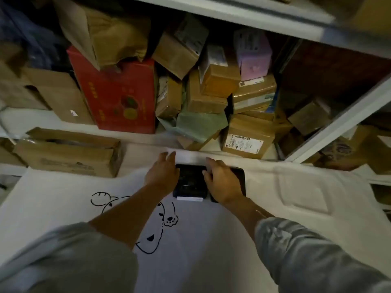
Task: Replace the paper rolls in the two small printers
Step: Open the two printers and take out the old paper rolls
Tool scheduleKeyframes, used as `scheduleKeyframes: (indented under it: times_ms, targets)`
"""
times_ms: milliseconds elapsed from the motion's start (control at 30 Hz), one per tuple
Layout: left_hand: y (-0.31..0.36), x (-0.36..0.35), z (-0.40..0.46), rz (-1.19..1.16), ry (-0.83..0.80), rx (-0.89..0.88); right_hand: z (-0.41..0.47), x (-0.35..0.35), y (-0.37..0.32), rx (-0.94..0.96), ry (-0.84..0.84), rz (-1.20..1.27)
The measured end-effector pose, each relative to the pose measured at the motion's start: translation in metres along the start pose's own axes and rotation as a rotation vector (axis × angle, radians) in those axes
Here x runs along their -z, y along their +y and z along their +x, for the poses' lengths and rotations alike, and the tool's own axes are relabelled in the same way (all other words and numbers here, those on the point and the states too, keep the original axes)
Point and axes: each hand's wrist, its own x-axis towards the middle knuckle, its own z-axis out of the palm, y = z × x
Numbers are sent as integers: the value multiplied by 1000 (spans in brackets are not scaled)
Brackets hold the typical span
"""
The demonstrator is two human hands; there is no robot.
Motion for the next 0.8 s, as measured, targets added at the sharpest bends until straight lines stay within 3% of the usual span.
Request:
scheduleKeyframes:
  times_ms: [100, 200, 500, 667, 800]
  targets:
    - [0, -9, 7, -1, -161, 83, 17, -17, -7, -142, -125, 309]
    - [-1, -15, 9, -53, -186, 129, 30, -24, -17, -291, -213, 418]
    - [-4, -33, 11, -132, -279, 153, 32, -36, -6, -493, -193, 460]
    - [-6, -37, 2, 42, -352, 91, 25, -47, 7, -587, -165, 533]
    - [-11, -40, -4, 79, -307, 72, 16, -54, 13, -437, -275, 317]
